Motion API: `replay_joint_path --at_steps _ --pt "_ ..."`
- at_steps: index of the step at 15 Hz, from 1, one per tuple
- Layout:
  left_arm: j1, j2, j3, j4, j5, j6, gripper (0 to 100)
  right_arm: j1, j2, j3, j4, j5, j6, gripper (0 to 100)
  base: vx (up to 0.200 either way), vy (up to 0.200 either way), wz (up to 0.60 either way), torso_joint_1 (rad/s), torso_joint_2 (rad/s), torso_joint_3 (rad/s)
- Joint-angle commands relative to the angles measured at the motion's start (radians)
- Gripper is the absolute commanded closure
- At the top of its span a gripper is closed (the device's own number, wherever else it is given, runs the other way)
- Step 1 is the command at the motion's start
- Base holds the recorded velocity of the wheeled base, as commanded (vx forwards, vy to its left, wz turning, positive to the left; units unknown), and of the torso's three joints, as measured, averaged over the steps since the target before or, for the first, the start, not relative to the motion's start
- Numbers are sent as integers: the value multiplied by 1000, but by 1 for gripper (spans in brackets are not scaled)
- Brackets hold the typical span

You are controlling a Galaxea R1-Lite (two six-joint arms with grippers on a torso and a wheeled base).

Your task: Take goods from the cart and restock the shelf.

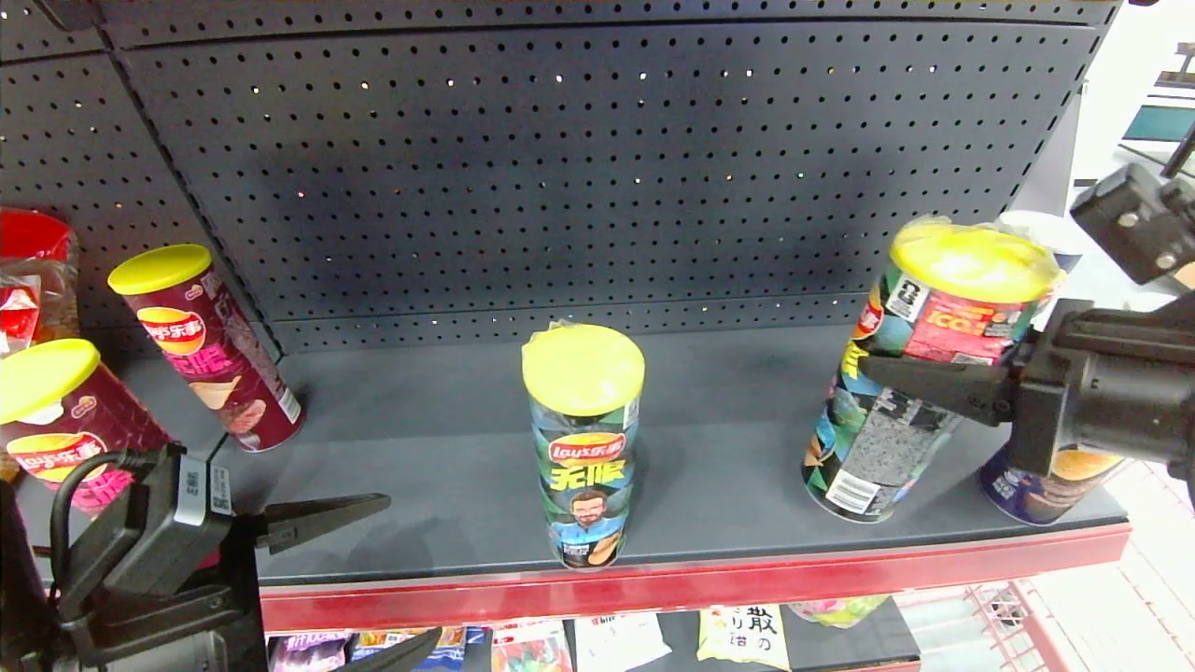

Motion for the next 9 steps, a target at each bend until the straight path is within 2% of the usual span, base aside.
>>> replay_joint_path --at_steps 1,3,7,9 --pt "0 10 -2 0 0 -1 0 60 104 -81 -1 -23 0 100 0 0 0 0 0 0" --pt "0 13 -15 0 1 -12 0 77 161 -123 -22 -31 2 100 0 0 0 0 0 0" --pt "0 13 -24 0 6 -13 0 86 285 -173 -150 -30 0 100 0 0 0 0 0 0" --pt "0 13 -15 1 12 -13 0 114 390 -190 -256 -27 2 100 0 0 0 0 0 0"
